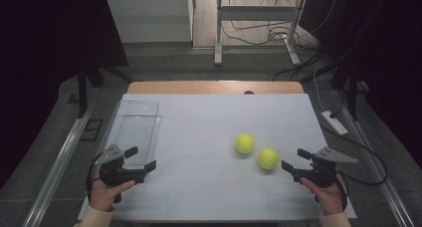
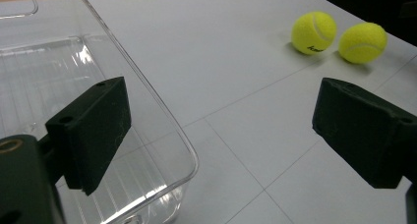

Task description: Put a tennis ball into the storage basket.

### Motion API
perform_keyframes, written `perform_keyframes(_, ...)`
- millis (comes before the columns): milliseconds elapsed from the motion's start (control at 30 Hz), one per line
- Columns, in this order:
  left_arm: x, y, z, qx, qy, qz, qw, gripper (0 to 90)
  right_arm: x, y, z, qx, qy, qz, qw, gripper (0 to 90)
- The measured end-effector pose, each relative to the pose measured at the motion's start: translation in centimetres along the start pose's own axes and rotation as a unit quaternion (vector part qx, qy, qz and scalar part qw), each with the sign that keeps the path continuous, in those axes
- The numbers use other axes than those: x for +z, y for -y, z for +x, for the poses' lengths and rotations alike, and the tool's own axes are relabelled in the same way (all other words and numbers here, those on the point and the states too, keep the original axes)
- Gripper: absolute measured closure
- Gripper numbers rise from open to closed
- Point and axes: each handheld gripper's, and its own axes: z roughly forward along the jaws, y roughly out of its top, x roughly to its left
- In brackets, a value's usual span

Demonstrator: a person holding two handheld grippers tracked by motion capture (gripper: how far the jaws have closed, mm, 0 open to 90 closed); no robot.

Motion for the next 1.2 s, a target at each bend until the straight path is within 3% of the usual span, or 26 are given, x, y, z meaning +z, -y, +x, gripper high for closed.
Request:
perform_keyframes(667, 0.4, -0.4, 0.0, -0.004, 0.003, -0.002, 1.0000, 8.2, 0.0, 0.4, -0.7, 0.012, 0.000, 0.003, 0.9999, 13.8)
perform_keyframes(1200, 0.0, -0.3, -0.5, -0.011, 0.009, -0.006, 0.9999, 8.1, 0.7, 0.0, -0.4, 0.001, -0.004, 0.005, 1.0000, 14.2)
